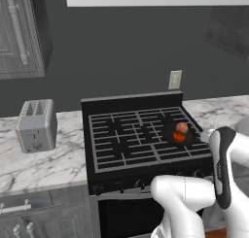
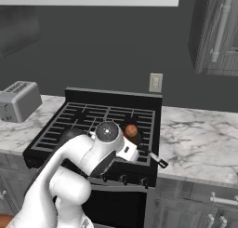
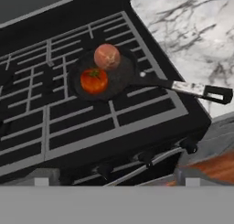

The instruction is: Place the pan on the front right burner on the stove. Then place the tomato and the onion in the pan and turn on the front right burner.

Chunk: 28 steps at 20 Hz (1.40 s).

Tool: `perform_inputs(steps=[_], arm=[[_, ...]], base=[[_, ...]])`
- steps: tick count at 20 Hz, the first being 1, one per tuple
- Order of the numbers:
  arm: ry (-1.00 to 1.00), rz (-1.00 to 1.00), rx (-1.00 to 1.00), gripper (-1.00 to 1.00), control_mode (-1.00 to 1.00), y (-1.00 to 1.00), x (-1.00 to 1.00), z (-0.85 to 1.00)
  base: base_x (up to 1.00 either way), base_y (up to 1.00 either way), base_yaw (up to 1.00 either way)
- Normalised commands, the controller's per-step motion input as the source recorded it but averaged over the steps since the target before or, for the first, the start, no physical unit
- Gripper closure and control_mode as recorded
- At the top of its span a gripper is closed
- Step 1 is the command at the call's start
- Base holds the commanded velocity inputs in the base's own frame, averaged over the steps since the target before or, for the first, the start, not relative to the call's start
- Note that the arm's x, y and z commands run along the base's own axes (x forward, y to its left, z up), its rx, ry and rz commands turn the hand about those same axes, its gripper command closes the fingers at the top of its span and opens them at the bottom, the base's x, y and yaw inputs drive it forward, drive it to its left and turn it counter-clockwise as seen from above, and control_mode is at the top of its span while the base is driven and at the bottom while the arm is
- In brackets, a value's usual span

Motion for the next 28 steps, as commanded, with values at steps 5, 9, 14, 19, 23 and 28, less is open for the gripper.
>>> perform_inputs(steps=[5, 9, 14, 19, 23, 28], arm=[[-0.13, 0.23, 0.02, -1.0, -1.0, -0.48, -0.34, 0.01], [-0.11, 0.23, 0.02, -1.0, -1.0, -0.43, -0.32, 0.0], [-0.11, 0.2, 0.0, -1.0, -1.0, -0.33, -0.3, 0.0], [-0.13, 0.16, 0.0, -1.0, -1.0, -0.24, -0.23, -0.03], [-0.14, 0.07, 0.0, -1.0, -1.0, -0.07, -0.19, -0.2], [-0.19, 0.0, 0.0, -1.0, -1.0, 0.0, -0.16, -0.29]], base=[[0.0, 0.0, 0.0], [0.0, 0.0, 0.0], [0.0, 0.0, 0.0], [0.0, 0.0, 0.0], [0.0, 0.0, 0.0], [0.0, 0.0, 0.0]])
